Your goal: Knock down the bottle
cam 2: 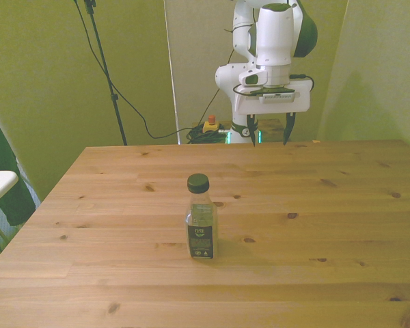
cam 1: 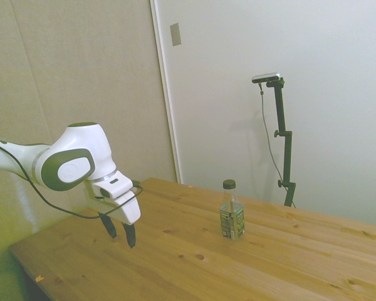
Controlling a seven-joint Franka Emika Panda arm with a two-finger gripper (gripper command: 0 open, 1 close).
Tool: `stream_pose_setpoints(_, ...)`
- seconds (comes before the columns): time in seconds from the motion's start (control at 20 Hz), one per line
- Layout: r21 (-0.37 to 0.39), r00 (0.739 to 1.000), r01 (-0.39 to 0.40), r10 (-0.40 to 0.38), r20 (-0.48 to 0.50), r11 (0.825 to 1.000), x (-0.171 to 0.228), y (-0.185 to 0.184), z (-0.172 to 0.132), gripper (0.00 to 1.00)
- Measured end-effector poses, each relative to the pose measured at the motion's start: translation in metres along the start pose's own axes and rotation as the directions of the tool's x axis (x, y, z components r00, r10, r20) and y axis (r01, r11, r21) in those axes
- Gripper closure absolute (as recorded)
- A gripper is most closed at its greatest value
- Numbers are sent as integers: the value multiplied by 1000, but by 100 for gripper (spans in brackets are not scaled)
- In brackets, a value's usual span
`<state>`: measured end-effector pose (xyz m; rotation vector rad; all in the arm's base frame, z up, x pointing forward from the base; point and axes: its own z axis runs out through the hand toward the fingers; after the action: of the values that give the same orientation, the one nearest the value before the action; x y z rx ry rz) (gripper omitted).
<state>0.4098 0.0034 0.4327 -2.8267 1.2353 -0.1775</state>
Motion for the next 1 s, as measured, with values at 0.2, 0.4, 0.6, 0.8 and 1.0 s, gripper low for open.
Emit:
stream_pose_setpoints(0.2,0,1000,-10,10,-13,1000,7,-4,-4,0)
stream_pose_setpoints(0.4,0,997,-58,58,-59,998,44,-10,-18,0)
stream_pose_setpoints(0.6,-5,988,-103,102,-116,995,80,-9,-34,100)
stream_pose_setpoints(0.8,-10,977,-134,130,-170,991,118,4,-49,100)
stream_pose_setpoints(1.0,-11,968,-149,144,-204,989,158,8,-54,100)
